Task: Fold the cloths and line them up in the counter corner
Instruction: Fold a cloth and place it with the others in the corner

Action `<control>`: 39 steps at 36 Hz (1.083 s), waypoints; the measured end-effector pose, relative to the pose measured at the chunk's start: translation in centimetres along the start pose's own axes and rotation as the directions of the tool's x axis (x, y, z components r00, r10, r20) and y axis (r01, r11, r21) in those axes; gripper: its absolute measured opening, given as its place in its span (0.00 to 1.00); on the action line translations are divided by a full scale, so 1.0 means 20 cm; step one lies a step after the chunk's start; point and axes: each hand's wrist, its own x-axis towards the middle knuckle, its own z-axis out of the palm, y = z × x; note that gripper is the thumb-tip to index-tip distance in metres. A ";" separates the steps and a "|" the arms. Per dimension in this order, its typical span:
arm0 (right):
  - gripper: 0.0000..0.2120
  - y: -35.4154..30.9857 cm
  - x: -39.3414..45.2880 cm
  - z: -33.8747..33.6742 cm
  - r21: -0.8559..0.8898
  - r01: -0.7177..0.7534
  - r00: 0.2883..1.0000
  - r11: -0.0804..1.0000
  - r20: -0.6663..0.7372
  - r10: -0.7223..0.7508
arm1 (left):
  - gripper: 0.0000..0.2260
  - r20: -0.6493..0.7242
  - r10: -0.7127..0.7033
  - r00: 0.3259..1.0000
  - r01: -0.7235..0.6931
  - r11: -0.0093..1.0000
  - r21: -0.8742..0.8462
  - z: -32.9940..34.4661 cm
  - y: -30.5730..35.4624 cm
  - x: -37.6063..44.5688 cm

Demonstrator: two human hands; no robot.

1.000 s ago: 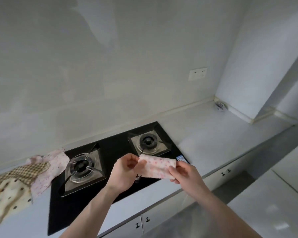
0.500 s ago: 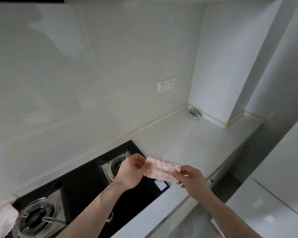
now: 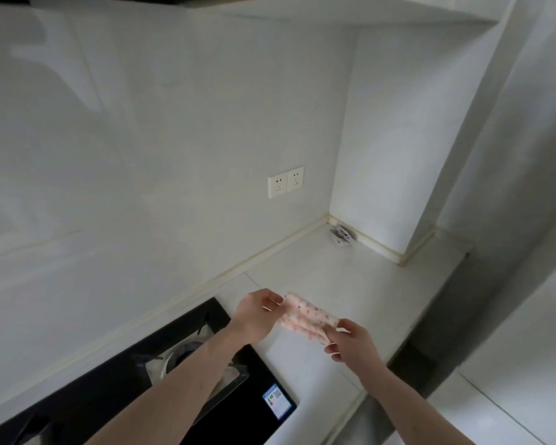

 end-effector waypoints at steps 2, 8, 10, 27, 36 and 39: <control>0.03 0.00 0.10 0.00 0.029 -0.044 0.999 0.999 0.011 0.044 | 0.07 0.007 -0.016 1.000 0.016 1.000 -0.007 0.01 -0.02 0.07; 0.04 0.06 0.44 -0.05 0.145 -0.204 0.979 0.968 0.018 0.203 | 0.12 -0.013 -0.088 0.996 0.088 0.996 0.017 0.08 -0.11 0.23; 0.03 0.09 0.53 -0.08 0.162 -0.229 0.972 0.960 -0.010 0.234 | 0.14 -0.010 -0.112 0.994 0.112 0.990 0.083 0.09 -0.14 0.26; 0.06 0.18 1.53 -0.58 0.161 -0.434 0.895 0.886 -0.039 0.445 | 0.27 -0.064 -0.435 0.898 0.428 0.832 0.354 0.69 -0.27 0.78; 0.10 0.23 1.91 -0.69 0.224 -0.452 0.872 0.863 -0.090 0.480 | 0.39 -0.106 -0.531 0.841 0.504 0.698 0.508 0.71 -0.33 1.08; 0.11 0.27 2.02 -0.72 0.244 -0.449 0.869 0.860 -0.105 0.484 | 0.43 -0.132 -0.569 0.812 0.553 0.676 0.487 0.72 -0.40 1.16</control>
